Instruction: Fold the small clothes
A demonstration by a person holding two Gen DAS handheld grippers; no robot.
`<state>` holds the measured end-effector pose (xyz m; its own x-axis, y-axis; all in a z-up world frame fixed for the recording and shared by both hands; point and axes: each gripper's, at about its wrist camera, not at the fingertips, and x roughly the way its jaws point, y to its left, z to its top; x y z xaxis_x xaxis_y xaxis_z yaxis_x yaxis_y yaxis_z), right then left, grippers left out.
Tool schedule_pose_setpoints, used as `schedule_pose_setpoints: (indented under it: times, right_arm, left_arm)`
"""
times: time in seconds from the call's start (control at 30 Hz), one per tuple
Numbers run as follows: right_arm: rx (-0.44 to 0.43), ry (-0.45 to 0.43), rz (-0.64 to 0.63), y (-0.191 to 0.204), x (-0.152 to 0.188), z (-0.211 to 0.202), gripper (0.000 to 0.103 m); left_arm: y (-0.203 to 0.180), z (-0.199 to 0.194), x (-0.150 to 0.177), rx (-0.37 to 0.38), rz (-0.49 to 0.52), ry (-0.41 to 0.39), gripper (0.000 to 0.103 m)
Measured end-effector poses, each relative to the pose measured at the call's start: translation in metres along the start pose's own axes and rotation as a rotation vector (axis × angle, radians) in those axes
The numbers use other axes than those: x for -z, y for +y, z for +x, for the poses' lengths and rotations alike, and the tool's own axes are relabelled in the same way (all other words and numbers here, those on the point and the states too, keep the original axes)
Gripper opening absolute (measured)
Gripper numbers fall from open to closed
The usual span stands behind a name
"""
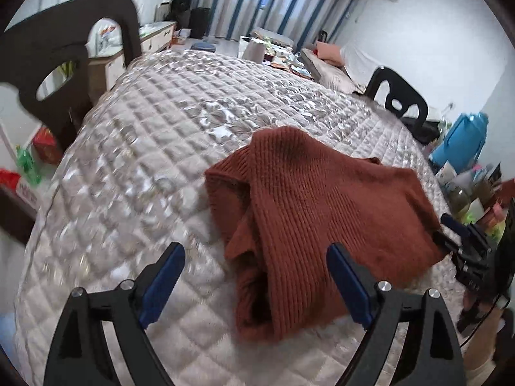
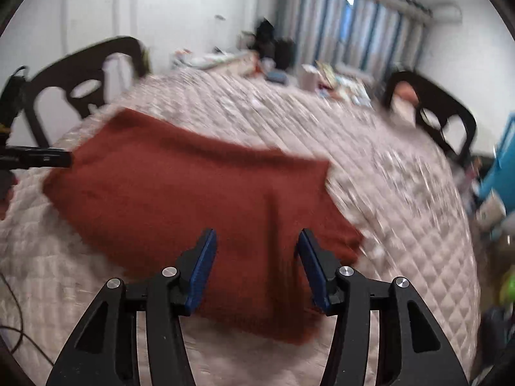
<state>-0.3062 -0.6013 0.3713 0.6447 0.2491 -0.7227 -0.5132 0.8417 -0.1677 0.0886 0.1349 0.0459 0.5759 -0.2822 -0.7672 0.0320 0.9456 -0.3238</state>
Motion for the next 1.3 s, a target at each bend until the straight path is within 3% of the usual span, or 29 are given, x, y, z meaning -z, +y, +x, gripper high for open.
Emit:
schedule_pose_setpoints:
  times: [0.07,0.2,0.4,0.47,0.63,0.87,0.9,1.0,1.03,1.13,1.23,1.3]
  right_arm:
    - [-0.071,-0.032,-0.045,0.024,-0.006,-0.007,0.055]
    - [-0.200,-0.066,-0.183,0.077,-0.010,-0.010,0.068]
    - [-0.309,-0.039,-0.362,0.150,-0.014,0.012,0.070]
    - [-0.310,-0.030,-0.406,0.166,-0.016,0.023,0.071]
    - [-0.214,0.006,-0.571,0.205,-0.013,0.058,0.071]
    - [-0.127,0.019,-0.553,0.218,-0.017,0.076,0.071]
    - [-0.120,0.014,-0.552,0.219,-0.017,0.077,0.069]
    - [-0.092,0.004,-0.515,0.217,-0.020,0.074,0.034]
    - [-0.102,-0.002,-0.488,0.213,-0.025,0.075,0.026]
    - [-0.147,-0.012,-0.423,0.200,-0.031,0.074,0.019]
    - [-0.156,-0.036,-0.423,0.193,-0.031,0.070,0.014]
    - [-0.152,-0.052,-0.426,0.193,-0.030,0.069,0.013]
  left_arm:
    - [0.006,-0.008,0.005,0.001,-0.028,-0.006,0.091]
    - [0.023,-0.022,0.017,0.033,-0.119,-0.029,0.091]
    - [0.043,-0.029,0.028,0.070,-0.208,-0.037,0.091]
    - [0.051,-0.029,0.031,0.095,-0.253,-0.033,0.091]
    - [0.063,-0.025,0.037,0.134,-0.319,-0.016,0.094]
    - [0.071,-0.008,0.035,0.267,-0.409,0.031,0.097]
    - [0.070,-0.005,0.033,0.292,-0.416,0.039,0.098]
    - [0.067,0.006,0.029,0.349,-0.445,0.065,0.100]
    - [0.065,0.010,0.027,0.358,-0.445,0.073,0.100]
    - [0.059,0.018,0.022,0.382,-0.451,0.078,0.101]
    - [0.049,0.027,0.016,0.473,-0.474,0.103,0.101]
    - [0.043,0.034,0.013,0.471,-0.462,0.129,0.101]
